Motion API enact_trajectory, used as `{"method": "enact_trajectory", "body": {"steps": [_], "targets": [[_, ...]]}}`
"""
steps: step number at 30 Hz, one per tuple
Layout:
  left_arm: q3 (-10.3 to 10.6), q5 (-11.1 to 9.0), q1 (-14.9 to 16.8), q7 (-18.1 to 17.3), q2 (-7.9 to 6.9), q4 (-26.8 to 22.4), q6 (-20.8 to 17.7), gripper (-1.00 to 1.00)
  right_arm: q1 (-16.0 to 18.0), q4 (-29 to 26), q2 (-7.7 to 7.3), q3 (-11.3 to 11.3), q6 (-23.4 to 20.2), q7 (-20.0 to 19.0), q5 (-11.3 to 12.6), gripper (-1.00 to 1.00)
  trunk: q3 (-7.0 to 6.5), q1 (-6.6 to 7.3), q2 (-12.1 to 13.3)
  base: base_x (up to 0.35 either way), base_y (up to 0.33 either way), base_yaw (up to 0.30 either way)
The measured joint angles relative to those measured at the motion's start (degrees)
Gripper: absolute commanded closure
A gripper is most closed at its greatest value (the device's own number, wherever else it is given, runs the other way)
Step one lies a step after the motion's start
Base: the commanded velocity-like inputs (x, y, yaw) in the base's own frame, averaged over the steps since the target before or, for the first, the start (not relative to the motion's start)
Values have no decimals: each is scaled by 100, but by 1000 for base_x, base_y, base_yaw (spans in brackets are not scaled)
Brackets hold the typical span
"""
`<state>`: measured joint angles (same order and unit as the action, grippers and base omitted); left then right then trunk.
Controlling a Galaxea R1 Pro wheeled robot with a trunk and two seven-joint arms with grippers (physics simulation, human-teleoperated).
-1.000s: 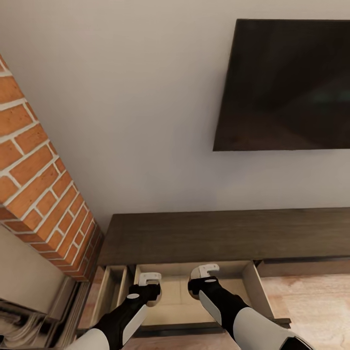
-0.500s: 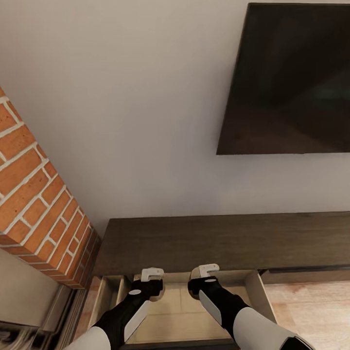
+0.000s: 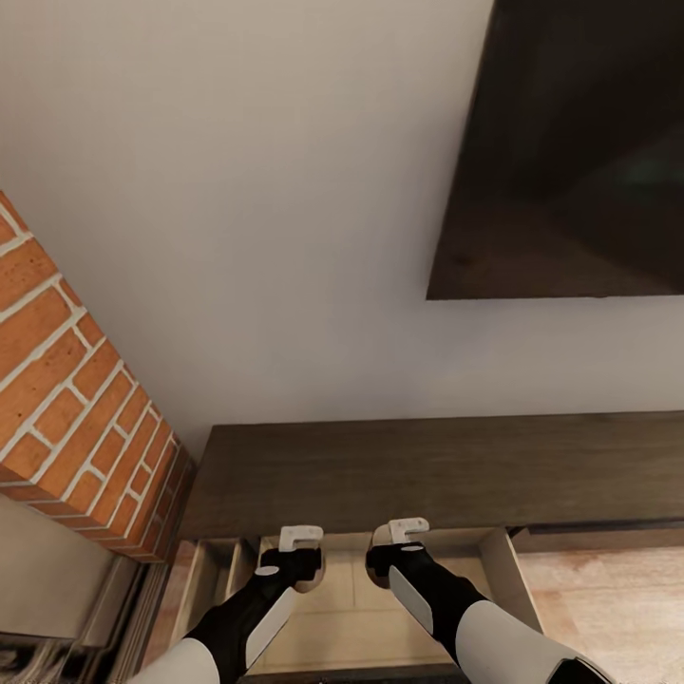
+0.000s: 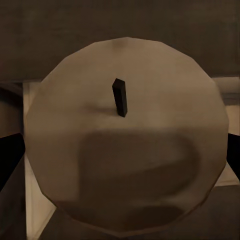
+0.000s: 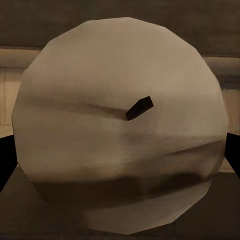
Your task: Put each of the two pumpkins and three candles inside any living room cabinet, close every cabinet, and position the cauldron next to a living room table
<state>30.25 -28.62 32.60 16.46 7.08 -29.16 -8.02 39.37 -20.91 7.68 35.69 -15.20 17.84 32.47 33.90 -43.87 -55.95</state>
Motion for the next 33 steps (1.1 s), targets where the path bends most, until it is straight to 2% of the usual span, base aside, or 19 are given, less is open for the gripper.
{"method": "enact_trajectory", "body": {"steps": [11,18,33], "targets": [[-1,-32,-23,0,14,75,-8,100,-10,97,3,1,-1,1,15,100,100,0,0,0,0,0],[-2,-49,-27,-7,81,545,1,100,-18,398,5,6,43,5,3,100,163,0,0,0,0,0],[0,-35,-26,-9,83,634,8,100,-17,518,6,16,73,0,-8,100,299,0,0,0,0,0]]}}
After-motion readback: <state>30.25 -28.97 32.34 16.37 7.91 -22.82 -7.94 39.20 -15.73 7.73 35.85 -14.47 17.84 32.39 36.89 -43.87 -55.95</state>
